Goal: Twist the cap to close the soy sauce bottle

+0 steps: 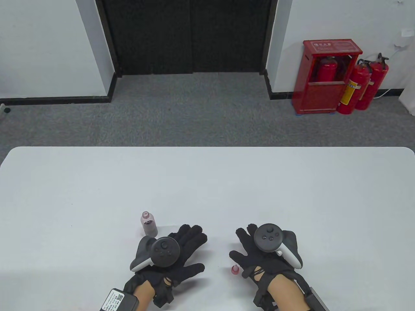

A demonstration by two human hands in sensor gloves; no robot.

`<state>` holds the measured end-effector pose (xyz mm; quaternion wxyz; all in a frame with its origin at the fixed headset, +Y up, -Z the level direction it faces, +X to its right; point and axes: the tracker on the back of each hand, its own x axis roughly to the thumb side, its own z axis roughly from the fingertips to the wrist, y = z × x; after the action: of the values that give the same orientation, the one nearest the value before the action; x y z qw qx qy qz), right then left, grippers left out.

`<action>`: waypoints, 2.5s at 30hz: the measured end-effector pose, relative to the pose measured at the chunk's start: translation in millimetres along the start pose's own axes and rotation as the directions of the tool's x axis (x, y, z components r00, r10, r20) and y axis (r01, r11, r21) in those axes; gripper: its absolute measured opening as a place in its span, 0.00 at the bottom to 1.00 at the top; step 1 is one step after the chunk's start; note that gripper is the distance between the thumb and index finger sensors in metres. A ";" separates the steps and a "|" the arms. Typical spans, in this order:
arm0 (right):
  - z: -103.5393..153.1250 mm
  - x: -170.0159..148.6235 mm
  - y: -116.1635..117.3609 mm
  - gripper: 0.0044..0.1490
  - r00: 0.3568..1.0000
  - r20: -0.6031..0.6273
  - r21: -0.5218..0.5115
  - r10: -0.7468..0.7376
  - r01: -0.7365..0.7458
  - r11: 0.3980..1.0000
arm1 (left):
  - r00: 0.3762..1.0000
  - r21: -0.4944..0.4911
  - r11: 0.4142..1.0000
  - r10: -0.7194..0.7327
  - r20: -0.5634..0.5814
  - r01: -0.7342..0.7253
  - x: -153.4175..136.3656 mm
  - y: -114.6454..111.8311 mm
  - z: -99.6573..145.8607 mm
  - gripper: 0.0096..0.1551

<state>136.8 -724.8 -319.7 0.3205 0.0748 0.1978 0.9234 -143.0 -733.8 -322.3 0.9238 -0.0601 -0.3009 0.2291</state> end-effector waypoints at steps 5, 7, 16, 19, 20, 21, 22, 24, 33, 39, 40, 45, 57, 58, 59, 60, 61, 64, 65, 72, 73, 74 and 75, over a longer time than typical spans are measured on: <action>-0.6 -0.6 2.5 0.54 1.000 -0.003 0.002 0.006 -0.006 1.000 | 1.000 -0.004 1.000 0.014 0.017 -0.014 4.2 -1.2 -0.4 0.53; -1.2 -0.4 5.1 0.54 1.000 0.002 0.013 0.014 -0.014 1.000 | 0.999 -0.003 0.999 0.035 0.021 -0.035 3.8 -2.2 -1.4 0.53; -1.6 -0.6 6.6 0.53 1.000 0.000 0.027 0.016 -0.016 1.000 | 0.997 0.009 0.999 0.049 0.052 -0.049 12.3 2.0 1.0 0.53; -2.0 -0.7 7.4 0.53 1.000 0.002 0.030 0.009 -0.009 1.000 | 0.996 0.045 0.996 0.070 0.059 -0.073 14.1 9.8 4.7 0.53; -2.3 -0.8 7.8 0.53 1.000 0.003 0.032 0.007 -0.007 0.999 | 0.996 0.059 0.995 0.074 0.059 -0.078 14.4 12.7 6.0 0.53; -2.9 -1.0 8.5 0.53 1.000 0.002 0.037 0.007 -0.007 0.999 | 0.996 0.086 0.994 0.067 0.053 -0.072 14.8 17.2 8.2 0.53; -3.6 -1.4 9.3 0.53 1.000 0.001 0.042 0.008 -0.008 0.999 | 0.997 0.122 0.991 0.052 0.049 -0.058 15.1 22.1 10.6 0.53; -3.9 -1.7 9.9 0.53 1.000 0.000 0.047 0.005 -0.005 0.999 | 0.998 0.184 0.982 0.030 0.047 -0.038 15.6 30.7 14.3 0.52; -2.3 0.5 8.0 0.53 1.000 0.016 0.036 -0.003 0.003 0.999 | 0.998 0.505 0.863 0.057 -0.030 -0.034 3.0 73.9 40.5 0.53; -2.4 0.5 7.7 0.53 1.000 0.024 0.033 -0.008 0.008 0.999 | 0.911 0.681 0.720 0.359 -0.202 -0.133 -62.5 77.9 55.9 0.54; -2.4 0.4 7.7 0.53 1.000 0.025 0.034 -0.009 0.008 0.999 | 0.880 0.694 0.707 0.407 -0.244 -0.135 -73.3 76.4 57.2 0.55; -2.2 -0.3 7.4 0.53 1.000 0.026 0.032 -0.015 0.014 0.999 | 0.769 0.642 0.752 0.495 -0.404 -0.147 -110.5 63.9 54.3 0.69; -2.0 -0.8 8.3 0.54 1.000 0.017 0.045 -0.008 0.007 0.999 | 0.648 0.509 0.837 0.503 -0.572 -0.201 -143.9 32.6 34.9 0.69; -2.0 -0.8 8.3 0.54 1.000 0.016 0.046 -0.008 0.007 0.999 | 0.642 0.504 0.840 0.502 -0.579 -0.202 -143.6 30.7 33.6 0.68; -2.2 -0.9 8.5 0.54 1.000 0.015 0.048 -0.007 0.006 0.999 | 0.636 0.504 0.840 0.503 -0.586 -0.200 -143.5 28.8 32.6 0.67; -2.2 -0.9 8.6 0.54 1.000 0.014 0.049 -0.007 0.006 0.999 | 0.632 0.505 0.841 0.502 -0.590 -0.196 -143.7 27.6 32.2 0.66; -2.2 -1.0 8.8 0.54 1.000 0.013 0.052 -0.007 0.006 0.999 | 0.624 0.506 0.841 0.501 -0.599 -0.190 -144.0 25.9 31.8 0.64; -2.4 -0.8 9.3 0.54 1.000 0.011 0.058 -0.004 0.004 0.998 | 0.615 0.476 0.859 0.482 -0.624 -0.190 -145.6 22.0 30.2 0.61; -2.4 -0.7 9.3 0.54 1.000 0.010 0.059 -0.004 0.003 0.998 | 0.613 0.475 0.861 0.477 -0.629 -0.183 -145.4 21.6 30.3 0.60; -2.7 -0.5 10.2 0.54 1.000 0.005 0.071 0.001 -0.001 0.997 | 0.603 0.462 0.868 0.471 -0.644 -0.184 -143.9 20.6 29.0 0.57; -2.7 -0.5 10.3 0.54 1.000 0.005 0.071 0.001 -0.001 0.997 | 0.602 0.461 0.868 0.471 -0.645 -0.185 -143.5 20.7 29.0 0.56; -2.8 -0.4 10.5 0.54 1.000 0.004 0.072 0.001 -0.002 0.997 | 0.601 0.460 0.868 0.471 -0.646 -0.186 -143.3 20.8 29.0 0.55; -2.8 -0.4 10.6 0.54 1.000 0.004 0.073 0.002 -0.002 0.997 | 0.600 0.459 0.869 0.471 -0.647 -0.187 -143.1 20.9 29.0 0.55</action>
<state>130.4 -733.5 -317.9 0.3171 0.0885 0.2306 0.9157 -270.2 -781.7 -379.5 0.9001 -0.0407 0.1625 0.4021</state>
